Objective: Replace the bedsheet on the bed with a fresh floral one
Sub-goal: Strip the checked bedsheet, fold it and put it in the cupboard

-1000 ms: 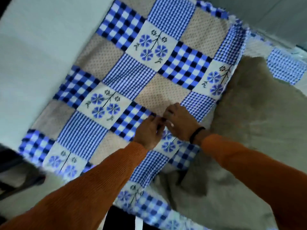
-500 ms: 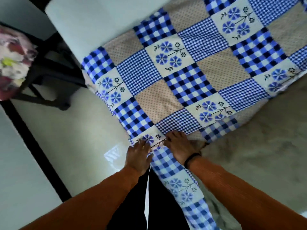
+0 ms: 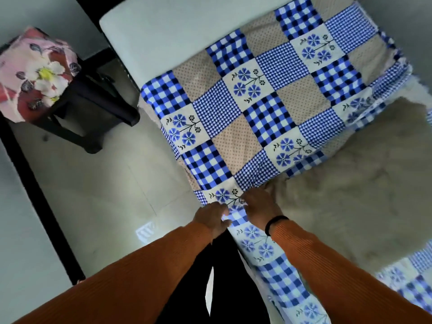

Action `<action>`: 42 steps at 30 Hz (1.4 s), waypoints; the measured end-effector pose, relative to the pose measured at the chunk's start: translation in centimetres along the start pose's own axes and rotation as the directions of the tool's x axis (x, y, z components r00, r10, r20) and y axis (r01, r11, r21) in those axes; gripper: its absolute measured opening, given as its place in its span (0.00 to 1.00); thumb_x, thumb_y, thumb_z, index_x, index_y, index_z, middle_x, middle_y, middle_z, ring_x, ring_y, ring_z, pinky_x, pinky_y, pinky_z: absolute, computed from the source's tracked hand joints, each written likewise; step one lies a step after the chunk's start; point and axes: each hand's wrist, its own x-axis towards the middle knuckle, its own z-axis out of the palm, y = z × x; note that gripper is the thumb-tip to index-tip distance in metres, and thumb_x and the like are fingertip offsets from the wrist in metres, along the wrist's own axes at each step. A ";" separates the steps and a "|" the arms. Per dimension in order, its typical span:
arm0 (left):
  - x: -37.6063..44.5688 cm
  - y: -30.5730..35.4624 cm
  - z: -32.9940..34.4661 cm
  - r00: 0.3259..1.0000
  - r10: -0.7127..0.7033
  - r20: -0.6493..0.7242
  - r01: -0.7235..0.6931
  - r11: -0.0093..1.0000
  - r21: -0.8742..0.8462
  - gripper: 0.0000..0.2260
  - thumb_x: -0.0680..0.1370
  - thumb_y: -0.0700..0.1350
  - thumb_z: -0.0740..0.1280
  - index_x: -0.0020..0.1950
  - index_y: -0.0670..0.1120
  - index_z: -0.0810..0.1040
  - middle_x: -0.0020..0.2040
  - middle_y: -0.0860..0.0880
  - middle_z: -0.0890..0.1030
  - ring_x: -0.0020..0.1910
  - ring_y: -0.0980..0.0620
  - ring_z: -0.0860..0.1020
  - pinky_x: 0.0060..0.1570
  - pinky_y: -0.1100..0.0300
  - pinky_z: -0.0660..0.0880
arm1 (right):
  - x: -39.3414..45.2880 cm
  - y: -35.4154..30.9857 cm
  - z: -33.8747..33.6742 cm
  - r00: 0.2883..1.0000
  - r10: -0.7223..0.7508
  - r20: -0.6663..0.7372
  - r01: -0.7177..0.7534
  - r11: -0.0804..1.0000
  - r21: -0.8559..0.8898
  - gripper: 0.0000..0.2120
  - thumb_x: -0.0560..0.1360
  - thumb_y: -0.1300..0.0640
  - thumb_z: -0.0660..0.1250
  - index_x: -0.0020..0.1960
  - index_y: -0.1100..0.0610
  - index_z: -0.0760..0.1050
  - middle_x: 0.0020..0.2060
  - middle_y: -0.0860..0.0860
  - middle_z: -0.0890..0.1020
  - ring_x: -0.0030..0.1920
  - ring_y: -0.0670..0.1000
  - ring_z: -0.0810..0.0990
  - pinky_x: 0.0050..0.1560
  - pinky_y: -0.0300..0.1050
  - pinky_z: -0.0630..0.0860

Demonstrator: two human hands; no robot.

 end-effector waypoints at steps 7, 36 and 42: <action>1.3 6.4 -1.5 0.981 0.122 -0.153 -0.146 0.977 -0.158 0.16 0.80 0.52 0.69 0.65 0.47 0.80 0.58 0.44 0.81 0.56 0.44 0.81 0.58 0.52 0.76 | -7.0 6.1 -1.7 0.887 0.233 -0.398 -0.186 0.970 0.154 0.16 0.74 0.58 0.65 0.61 0.59 0.79 0.62 0.61 0.80 0.64 0.64 0.77 0.70 0.61 0.71; 14.9 35.0 -2.2 0.987 0.161 0.004 -0.135 0.839 -0.528 0.30 0.63 0.53 0.85 0.61 0.49 0.81 0.53 0.52 0.87 0.54 0.51 0.85 0.56 0.55 0.82 | -23.2 30.6 0.5 0.251 0.889 0.384 0.311 -0.450 0.837 0.45 0.46 0.48 0.85 0.61 0.52 0.78 0.55 0.52 0.85 0.54 0.57 0.84 0.57 0.61 0.82; 11.2 40.0 -6.9 0.963 0.257 -0.080 -0.260 0.810 -0.525 0.45 0.59 0.61 0.83 0.73 0.53 0.73 0.63 0.54 0.82 0.61 0.53 0.82 0.63 0.49 0.79 | -26.0 28.5 -6.3 0.223 0.924 0.311 0.494 -0.382 0.781 0.22 0.67 0.65 0.79 0.55 0.49 0.77 0.55 0.53 0.84 0.55 0.56 0.84 0.59 0.59 0.80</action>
